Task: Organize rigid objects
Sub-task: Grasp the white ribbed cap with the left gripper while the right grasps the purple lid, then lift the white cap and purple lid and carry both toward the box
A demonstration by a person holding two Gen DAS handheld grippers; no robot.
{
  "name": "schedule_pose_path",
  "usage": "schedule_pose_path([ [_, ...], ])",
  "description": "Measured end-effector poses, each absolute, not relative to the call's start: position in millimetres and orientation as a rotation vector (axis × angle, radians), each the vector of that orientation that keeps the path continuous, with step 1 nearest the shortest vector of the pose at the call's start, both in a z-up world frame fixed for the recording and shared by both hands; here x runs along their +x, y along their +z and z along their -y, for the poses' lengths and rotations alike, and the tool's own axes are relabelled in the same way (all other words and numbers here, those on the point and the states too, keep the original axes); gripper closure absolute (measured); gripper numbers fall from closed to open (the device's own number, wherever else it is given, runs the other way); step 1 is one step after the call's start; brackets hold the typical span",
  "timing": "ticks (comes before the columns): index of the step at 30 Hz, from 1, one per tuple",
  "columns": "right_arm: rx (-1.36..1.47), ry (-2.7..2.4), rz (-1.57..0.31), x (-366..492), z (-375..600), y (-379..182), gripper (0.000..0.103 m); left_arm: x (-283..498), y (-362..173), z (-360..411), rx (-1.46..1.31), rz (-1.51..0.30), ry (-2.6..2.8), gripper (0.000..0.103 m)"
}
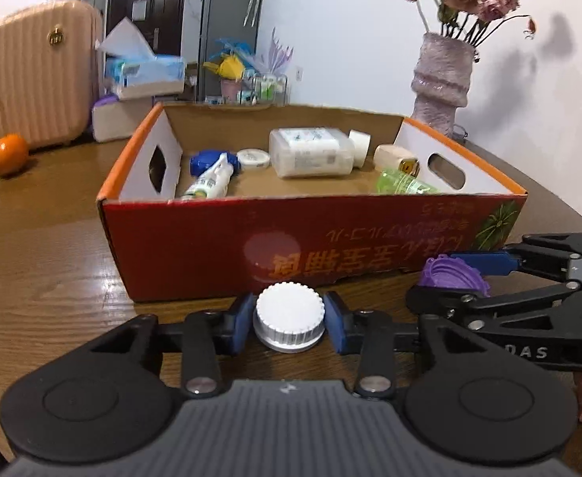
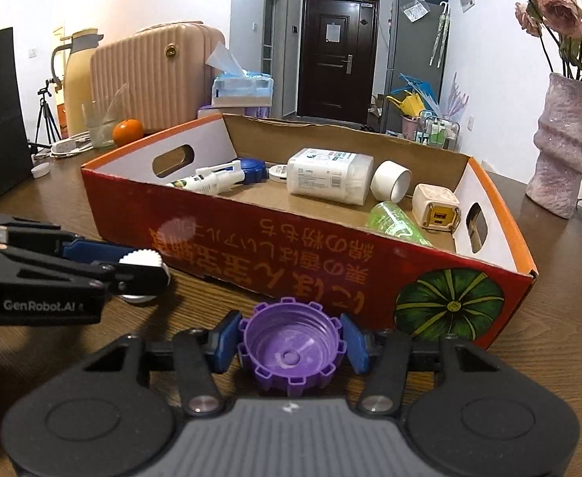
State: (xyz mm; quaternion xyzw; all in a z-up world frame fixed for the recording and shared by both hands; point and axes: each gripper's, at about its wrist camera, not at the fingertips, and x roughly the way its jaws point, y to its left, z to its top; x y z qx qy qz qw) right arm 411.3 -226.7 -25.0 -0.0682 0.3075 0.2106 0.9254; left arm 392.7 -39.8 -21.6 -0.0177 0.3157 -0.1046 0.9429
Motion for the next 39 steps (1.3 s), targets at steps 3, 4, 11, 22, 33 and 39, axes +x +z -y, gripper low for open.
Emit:
schedule_pose_path([
  [3, -0.124, 0.423, -0.619, 411, 230, -23, 0.050, 392, -20, 38, -0.031, -0.636, -0.171, 0.064],
  [4, -0.122, 0.407, -0.609, 409, 231, -23, 0.050, 388, -18, 37, -0.013, -0.629, -0.142, 0.064],
  [11, -0.075, 0.334, -0.540, 352, 251, 0, 0.050, 310, 6, 13, -0.102, -0.541, -0.052, 0.064],
  [22, -0.025, 0.365, -0.464, 246, 256, 32, 0.050, 197, 37, -6, -0.146, -0.457, 0.038, 0.064],
  [33, -0.040, 0.404, -0.408, 172, 250, 53, 0.050, 126, 55, 14, -0.097, -0.354, 0.007, 0.064],
  [39, -0.052, 0.448, -0.385, 142, 245, 56, 0.050, 103, 56, 16, -0.096, -0.333, 0.002, 0.064],
])
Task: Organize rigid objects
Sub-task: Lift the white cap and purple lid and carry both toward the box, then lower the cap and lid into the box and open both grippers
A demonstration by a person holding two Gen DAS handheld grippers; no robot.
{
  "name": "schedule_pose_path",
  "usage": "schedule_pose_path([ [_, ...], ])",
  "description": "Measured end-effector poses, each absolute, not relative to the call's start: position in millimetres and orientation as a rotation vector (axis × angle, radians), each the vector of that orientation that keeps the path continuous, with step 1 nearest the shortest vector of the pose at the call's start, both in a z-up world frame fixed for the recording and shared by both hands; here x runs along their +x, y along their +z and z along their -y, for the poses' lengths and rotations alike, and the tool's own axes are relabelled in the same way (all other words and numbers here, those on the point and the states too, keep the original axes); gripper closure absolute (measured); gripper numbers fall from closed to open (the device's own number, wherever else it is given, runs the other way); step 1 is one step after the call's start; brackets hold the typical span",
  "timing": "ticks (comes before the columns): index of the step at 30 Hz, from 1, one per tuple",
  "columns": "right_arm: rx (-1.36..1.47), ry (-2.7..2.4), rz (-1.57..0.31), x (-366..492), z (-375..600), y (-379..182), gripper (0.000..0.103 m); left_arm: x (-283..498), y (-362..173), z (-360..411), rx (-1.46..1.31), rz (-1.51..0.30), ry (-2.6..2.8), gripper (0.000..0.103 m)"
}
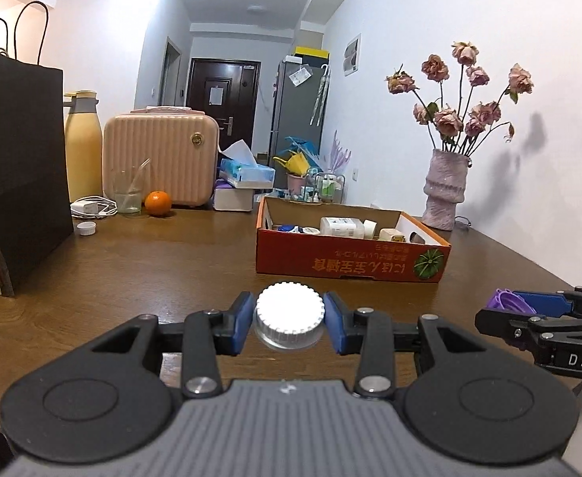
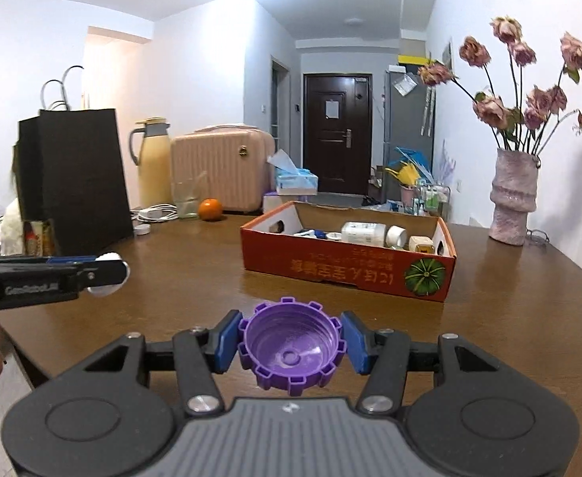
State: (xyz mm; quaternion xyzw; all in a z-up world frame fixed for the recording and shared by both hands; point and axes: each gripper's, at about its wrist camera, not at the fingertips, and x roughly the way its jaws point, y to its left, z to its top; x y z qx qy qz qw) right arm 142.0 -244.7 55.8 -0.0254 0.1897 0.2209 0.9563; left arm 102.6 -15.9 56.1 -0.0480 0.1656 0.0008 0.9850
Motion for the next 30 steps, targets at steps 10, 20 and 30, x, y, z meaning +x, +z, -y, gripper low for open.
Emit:
schedule_pose_path([
  [10, -0.027, 0.416, -0.357, 153, 252, 54, 0.050, 127, 49, 18, -0.100, -0.336, -0.016, 0.064],
  [20, 0.069, 0.427, -0.349, 246, 260, 59, 0.050, 238, 65, 17, -0.100, -0.369, -0.098, 0.064],
  [30, 0.072, 0.436, -0.458, 389, 254, 60, 0.050, 392, 55, 24, -0.097, -0.500, -0.211, 0.064],
])
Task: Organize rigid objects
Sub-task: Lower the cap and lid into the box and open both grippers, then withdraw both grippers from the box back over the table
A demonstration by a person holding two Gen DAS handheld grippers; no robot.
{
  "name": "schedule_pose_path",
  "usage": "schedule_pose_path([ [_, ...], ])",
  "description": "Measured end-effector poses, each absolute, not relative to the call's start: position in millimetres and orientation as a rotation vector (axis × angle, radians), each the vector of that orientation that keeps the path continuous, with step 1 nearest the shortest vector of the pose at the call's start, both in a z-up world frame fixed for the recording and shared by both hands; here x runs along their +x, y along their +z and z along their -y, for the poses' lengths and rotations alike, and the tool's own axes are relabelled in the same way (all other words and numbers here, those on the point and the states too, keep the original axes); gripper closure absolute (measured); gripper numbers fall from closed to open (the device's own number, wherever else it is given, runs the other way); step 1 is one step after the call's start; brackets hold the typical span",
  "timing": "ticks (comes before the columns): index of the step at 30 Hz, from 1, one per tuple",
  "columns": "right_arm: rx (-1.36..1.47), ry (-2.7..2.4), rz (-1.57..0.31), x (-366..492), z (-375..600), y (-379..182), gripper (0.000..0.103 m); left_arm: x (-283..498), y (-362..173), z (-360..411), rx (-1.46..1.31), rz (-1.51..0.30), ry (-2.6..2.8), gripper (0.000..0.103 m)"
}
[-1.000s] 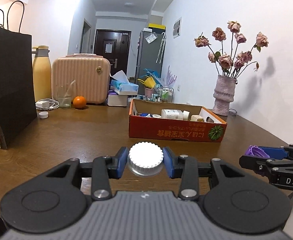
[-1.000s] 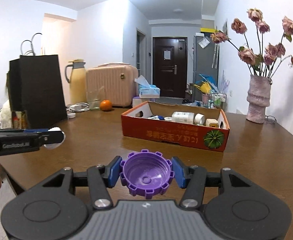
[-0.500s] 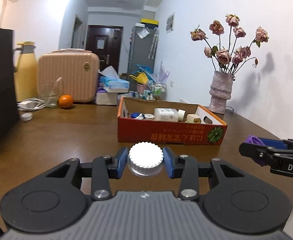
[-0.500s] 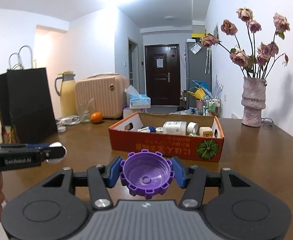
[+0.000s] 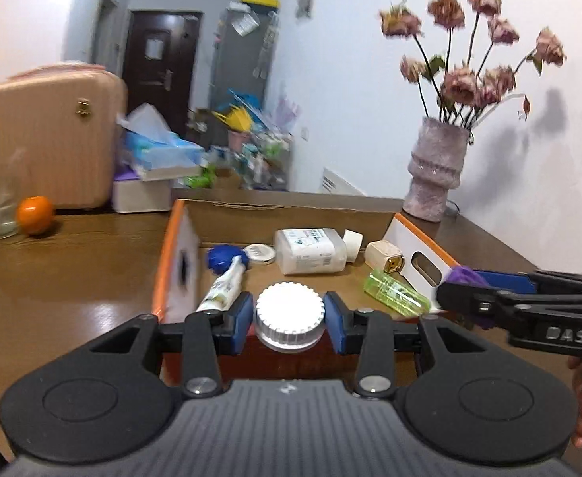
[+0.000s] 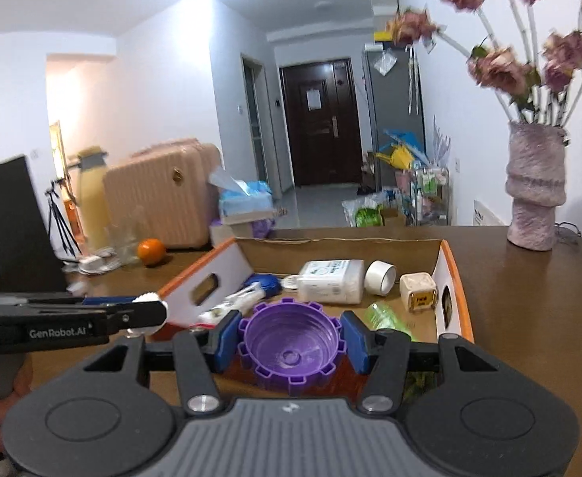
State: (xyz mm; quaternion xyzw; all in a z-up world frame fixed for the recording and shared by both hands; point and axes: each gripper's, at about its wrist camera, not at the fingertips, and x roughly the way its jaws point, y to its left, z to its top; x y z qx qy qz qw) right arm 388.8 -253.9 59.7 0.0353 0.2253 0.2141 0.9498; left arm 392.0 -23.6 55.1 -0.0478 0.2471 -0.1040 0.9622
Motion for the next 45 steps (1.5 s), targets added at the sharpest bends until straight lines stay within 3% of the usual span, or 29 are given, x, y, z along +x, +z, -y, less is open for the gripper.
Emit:
schedule_pose_path([
  [11, -0.006, 0.383, -0.620, 514, 224, 16, 0.049, 519, 15, 34, -0.165, -0.679, -0.279, 0.063],
  [14, -0.063, 0.381, -0.627, 521, 218, 7, 0.049, 529, 10, 31, -0.204, -0.678, -0.280, 0.053],
  [16, -0.051, 0.394, -0.622, 524, 219, 4, 0.048, 527, 12, 29, -0.201, -0.664, -0.301, 0.036],
  [18, -0.030, 0.410, -0.614, 523, 221, 5, 0.037, 522, 15, 31, -0.185, -0.638, -0.298, 0.028],
  [26, -0.019, 0.393, -0.569, 511, 234, 19, 0.032, 510, 28, 35, -0.177, -0.634, -0.273, 0.026],
  [32, -0.064, 0.348, -0.560, 490, 254, 43, 0.027, 487, 52, 32, -0.095, -0.573, -0.187, 0.012],
  [36, -0.136, 0.288, -0.541, 474, 263, 50, 0.024, 465, 57, 31, -0.019, -0.555, -0.119, 0.011],
  [39, -0.133, 0.272, -0.536, 458, 270, 55, 0.024, 442, 64, 26, -0.006, -0.528, -0.093, 0.004],
  [45, -0.141, 0.199, -0.471, 422, 274, 57, 0.019, 395, 63, 24, 0.035, -0.383, -0.025, 0.000],
])
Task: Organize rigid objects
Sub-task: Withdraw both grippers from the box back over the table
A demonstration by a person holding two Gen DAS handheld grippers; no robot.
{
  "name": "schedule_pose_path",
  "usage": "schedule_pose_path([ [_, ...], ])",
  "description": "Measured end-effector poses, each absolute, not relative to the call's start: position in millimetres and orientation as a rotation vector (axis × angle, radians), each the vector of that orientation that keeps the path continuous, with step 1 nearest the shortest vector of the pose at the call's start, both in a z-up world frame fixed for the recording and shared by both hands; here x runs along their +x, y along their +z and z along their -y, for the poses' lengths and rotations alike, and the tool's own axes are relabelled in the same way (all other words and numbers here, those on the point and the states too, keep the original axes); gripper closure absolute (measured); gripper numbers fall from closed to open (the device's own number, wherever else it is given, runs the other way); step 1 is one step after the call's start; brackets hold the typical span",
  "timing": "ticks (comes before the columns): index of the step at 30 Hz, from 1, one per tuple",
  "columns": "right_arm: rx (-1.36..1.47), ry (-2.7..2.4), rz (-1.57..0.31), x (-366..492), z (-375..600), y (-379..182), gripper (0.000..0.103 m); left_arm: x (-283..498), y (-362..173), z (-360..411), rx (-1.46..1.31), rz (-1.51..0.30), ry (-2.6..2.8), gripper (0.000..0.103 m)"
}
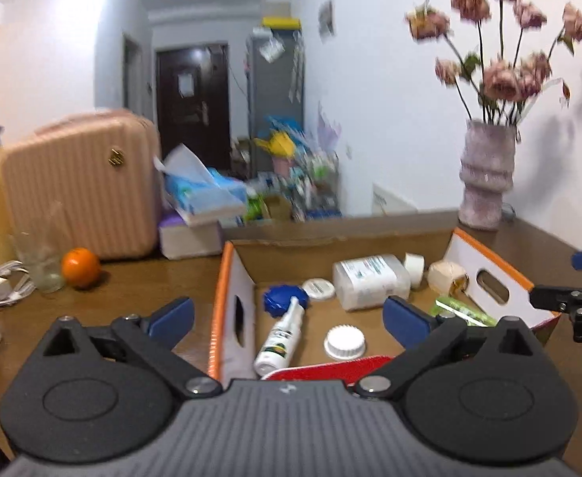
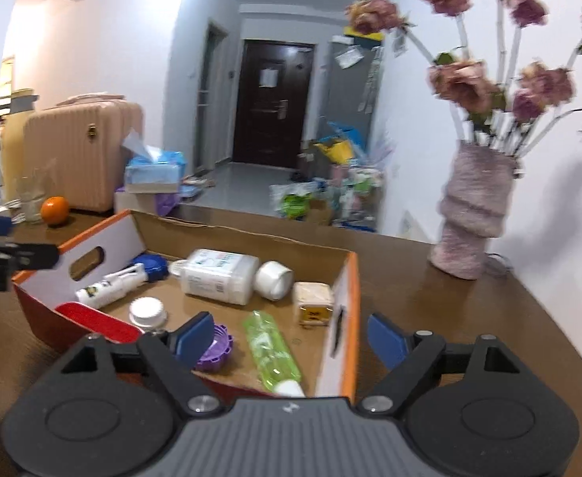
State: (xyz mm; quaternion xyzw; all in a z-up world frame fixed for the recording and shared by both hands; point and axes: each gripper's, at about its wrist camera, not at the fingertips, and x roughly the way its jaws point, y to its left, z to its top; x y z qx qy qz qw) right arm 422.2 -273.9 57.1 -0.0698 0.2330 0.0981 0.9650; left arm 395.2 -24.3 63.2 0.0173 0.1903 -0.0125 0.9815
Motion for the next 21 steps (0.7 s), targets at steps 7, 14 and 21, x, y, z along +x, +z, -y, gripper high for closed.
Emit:
schedule_pose_path([
  [7, -0.083, 0.146, -0.242, 362, 275, 63, 0.000, 342, 60, 17, -0.021, -0.257, -0.021, 0.000],
  [14, -0.073, 0.153, -0.180, 323, 269, 59, 0.000, 301, 69, 24, -0.038, -0.195, -0.042, 0.000],
  [21, -0.062, 0.142, -0.196, 293, 261, 62, 0.000, 267, 72, 23, -0.046, -0.180, -0.043, 0.000],
])
